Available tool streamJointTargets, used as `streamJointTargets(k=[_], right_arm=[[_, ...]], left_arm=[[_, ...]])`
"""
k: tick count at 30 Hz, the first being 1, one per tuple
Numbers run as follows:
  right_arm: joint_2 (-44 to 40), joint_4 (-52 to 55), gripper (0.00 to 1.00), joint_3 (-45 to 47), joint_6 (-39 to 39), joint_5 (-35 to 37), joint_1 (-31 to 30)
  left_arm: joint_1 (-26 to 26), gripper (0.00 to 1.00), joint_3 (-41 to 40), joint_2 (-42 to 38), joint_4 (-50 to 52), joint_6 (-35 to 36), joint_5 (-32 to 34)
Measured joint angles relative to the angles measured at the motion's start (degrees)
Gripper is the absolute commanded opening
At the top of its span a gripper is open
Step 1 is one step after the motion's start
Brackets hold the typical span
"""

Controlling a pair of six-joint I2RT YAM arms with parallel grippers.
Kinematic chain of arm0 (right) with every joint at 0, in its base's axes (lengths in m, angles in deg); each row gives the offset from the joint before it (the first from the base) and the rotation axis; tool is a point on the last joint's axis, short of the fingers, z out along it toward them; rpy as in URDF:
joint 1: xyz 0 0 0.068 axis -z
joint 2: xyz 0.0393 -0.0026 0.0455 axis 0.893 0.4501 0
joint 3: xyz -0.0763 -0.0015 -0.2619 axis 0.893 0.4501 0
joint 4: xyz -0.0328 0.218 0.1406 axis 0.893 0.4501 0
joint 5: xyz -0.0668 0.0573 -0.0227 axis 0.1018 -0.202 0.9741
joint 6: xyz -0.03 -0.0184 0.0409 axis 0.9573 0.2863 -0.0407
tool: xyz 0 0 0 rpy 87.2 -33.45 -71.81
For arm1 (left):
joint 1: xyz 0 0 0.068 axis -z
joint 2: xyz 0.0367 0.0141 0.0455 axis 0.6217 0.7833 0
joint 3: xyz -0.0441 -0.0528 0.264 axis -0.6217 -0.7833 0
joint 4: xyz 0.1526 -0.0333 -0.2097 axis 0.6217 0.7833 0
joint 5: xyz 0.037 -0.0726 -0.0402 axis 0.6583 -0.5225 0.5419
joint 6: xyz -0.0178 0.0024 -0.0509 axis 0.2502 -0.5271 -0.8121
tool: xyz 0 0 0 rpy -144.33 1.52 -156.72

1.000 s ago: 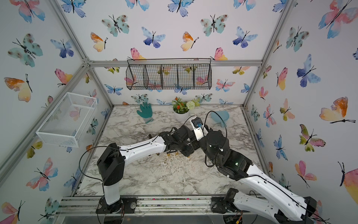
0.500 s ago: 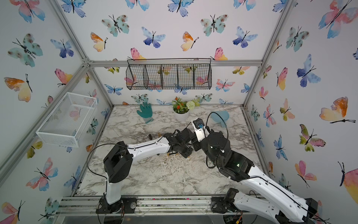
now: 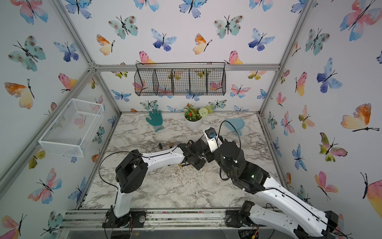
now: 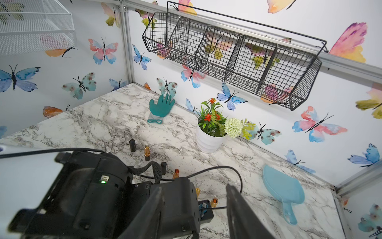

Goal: Open the lipstick cap
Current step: Pick up the lipstick at the center of the board.

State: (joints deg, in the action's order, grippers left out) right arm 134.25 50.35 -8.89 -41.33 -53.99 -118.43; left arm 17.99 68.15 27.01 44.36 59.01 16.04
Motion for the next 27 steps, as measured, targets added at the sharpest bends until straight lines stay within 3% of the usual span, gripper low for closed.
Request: streamJointTargets(k=[7,11,19,27], right_arm=[[0.2,0.0,0.5,0.2,0.0,0.0,0.0],[0.5,0.0,0.5,0.4,0.0,0.0,0.0],[0.8,0.0,0.5,0.7,0.1,0.0,0.0],[0.7,0.6,0.5,0.5,-0.2,0.0,0.0]], left_arm=[[0.0,0.37,0.4,0.0,0.0,0.0,-0.8],[0.0,0.34,0.8,0.0,-0.1,0.0,-1.3],[0.0,0.12,0.8,0.0,-0.1,0.2,-2.5],[-0.6,0.05,0.9,-0.1,0.1,0.1,-3.3]])
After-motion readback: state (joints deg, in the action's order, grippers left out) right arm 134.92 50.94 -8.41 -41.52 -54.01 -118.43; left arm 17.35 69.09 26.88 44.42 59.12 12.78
